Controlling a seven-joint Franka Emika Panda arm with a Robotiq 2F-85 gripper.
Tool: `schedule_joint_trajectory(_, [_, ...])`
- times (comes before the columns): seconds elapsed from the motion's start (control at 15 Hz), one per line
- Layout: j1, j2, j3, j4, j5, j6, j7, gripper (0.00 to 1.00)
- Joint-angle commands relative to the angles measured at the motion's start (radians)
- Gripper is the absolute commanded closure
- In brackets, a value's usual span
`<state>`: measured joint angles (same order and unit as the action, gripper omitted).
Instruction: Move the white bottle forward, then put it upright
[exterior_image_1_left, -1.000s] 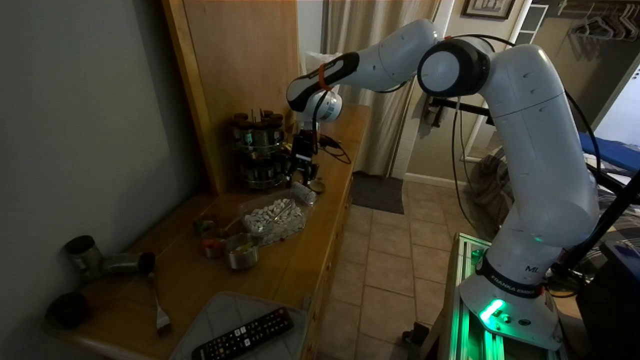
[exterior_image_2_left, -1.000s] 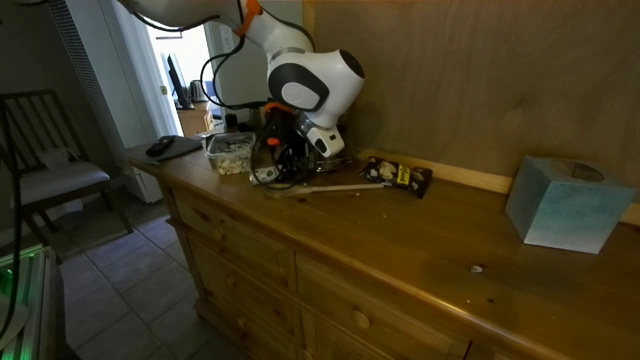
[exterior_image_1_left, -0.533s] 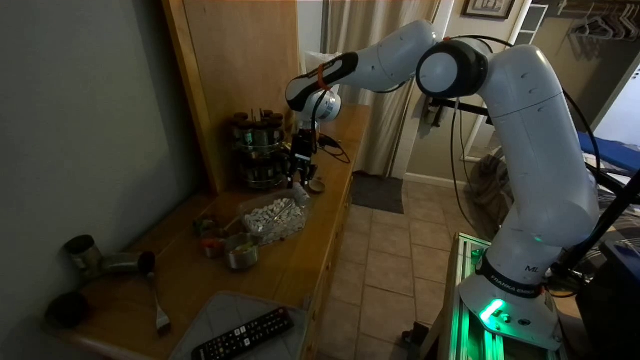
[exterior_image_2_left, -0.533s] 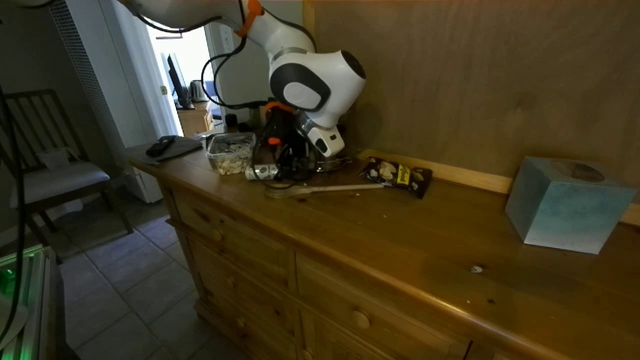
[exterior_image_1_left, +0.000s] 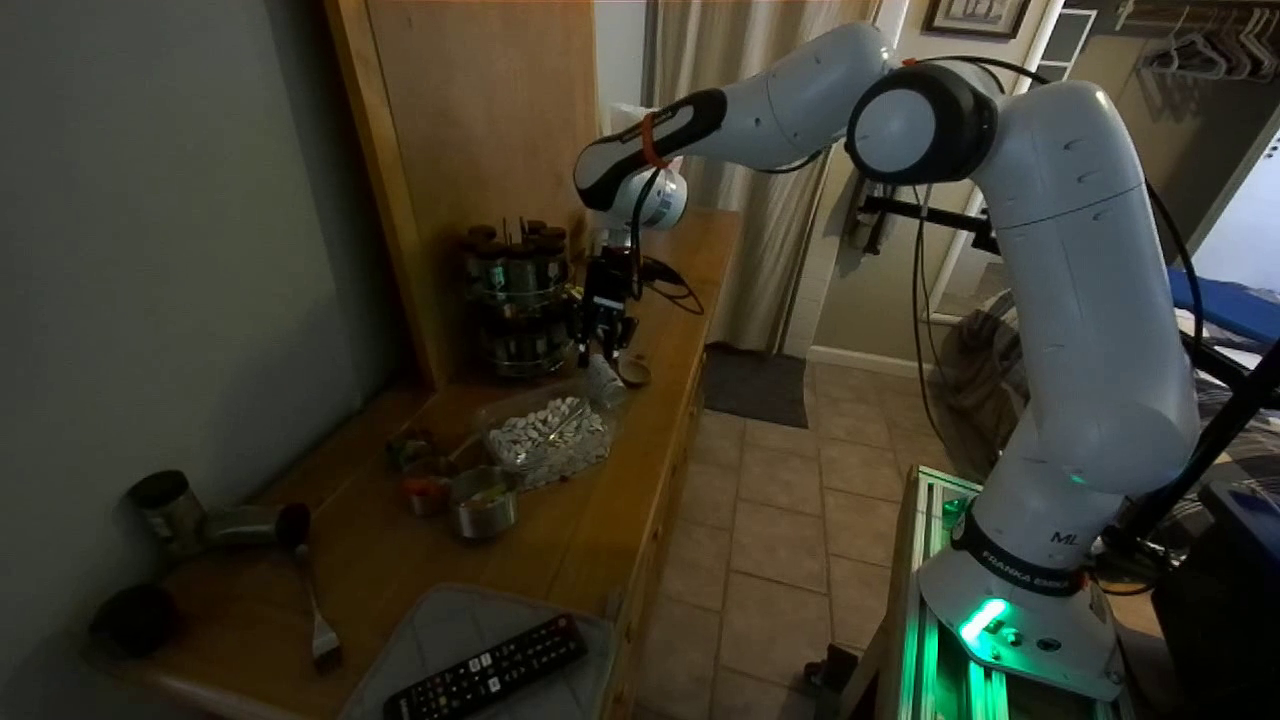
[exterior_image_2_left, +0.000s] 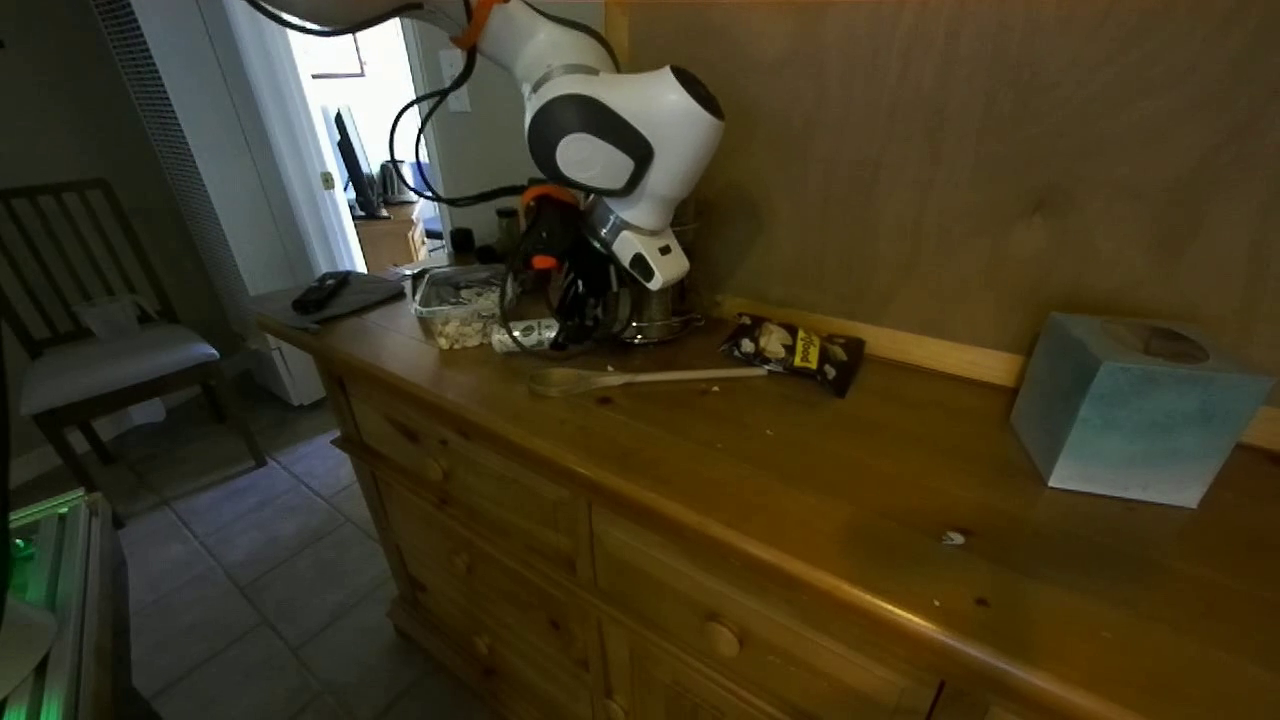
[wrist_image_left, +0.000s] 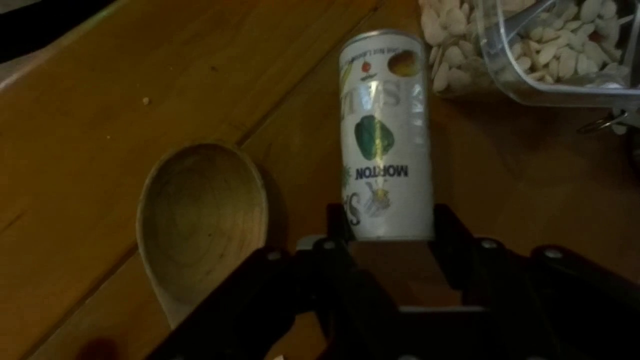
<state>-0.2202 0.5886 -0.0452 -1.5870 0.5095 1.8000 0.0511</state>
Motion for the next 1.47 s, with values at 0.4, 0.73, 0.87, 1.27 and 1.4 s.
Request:
schedule_joint_trajectory(0.4, [0.148,-0.466,-0.029,-0.514,-0.268,0.396,0.046,0.80])
schedule_joint_trajectory(0.73, [0.205,-0.709,0.004,-0.766,-0.466,0.630,0.150,0.80])
schedule_joint_trajectory(0.87, [0.203,-0.800,0.030,-0.866,-0.585,0.715,0.232,0.80])
schedule_joint_trajectory(1.27, [0.088,-0.993,0.151,-1.060,-0.889,0.958,0.435,0.80])
schedule_joint_trajectory(1.4, [0.096,-0.934,0.156,-1.008,-0.821,0.932,0.381,0.55])
